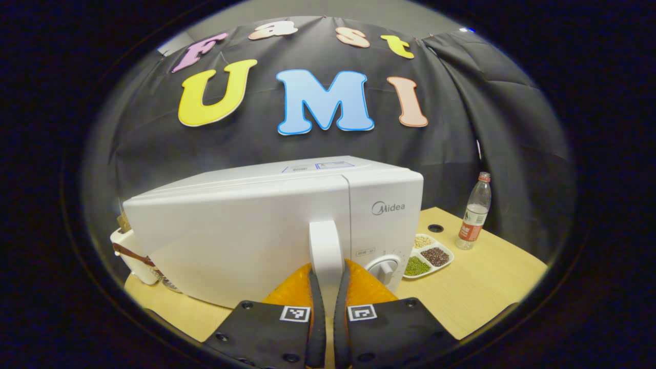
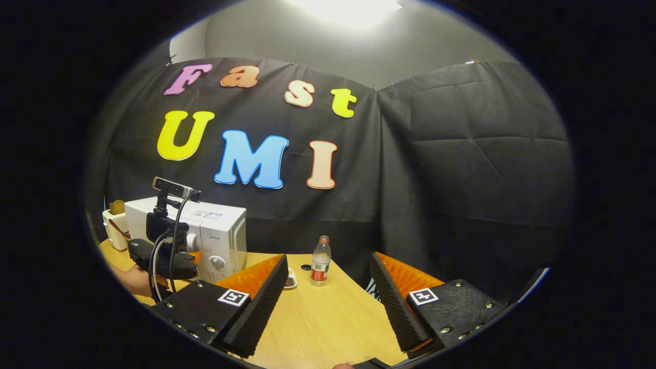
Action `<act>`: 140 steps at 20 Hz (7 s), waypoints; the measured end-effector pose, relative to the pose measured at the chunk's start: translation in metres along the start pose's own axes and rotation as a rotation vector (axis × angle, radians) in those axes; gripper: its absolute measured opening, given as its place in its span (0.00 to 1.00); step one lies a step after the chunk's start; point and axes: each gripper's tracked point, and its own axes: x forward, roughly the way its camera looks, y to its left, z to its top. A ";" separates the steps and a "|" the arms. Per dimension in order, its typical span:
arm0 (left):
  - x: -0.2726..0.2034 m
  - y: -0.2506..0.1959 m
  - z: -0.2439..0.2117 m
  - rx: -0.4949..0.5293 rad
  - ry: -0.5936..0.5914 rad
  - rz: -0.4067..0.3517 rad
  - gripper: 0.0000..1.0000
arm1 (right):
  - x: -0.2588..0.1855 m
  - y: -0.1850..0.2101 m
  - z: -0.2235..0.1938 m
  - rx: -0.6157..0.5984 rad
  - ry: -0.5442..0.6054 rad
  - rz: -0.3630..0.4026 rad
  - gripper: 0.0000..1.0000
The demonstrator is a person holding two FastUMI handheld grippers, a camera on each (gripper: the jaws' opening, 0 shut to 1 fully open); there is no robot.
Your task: Open the microwave oven with the left hand, put the food in, and close the microwave oven.
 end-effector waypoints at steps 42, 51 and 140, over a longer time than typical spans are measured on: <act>-0.288 0.174 -0.092 -0.078 0.083 0.240 0.10 | -0.125 0.114 0.032 0.090 -0.107 0.520 0.98; -0.312 0.233 -0.105 -0.077 0.071 0.216 0.10 | -0.133 0.200 0.032 0.110 -0.053 0.588 0.98; -0.433 0.364 -0.002 -0.161 -0.171 0.782 0.90 | 0.061 0.423 -0.075 -0.616 -0.018 0.957 0.65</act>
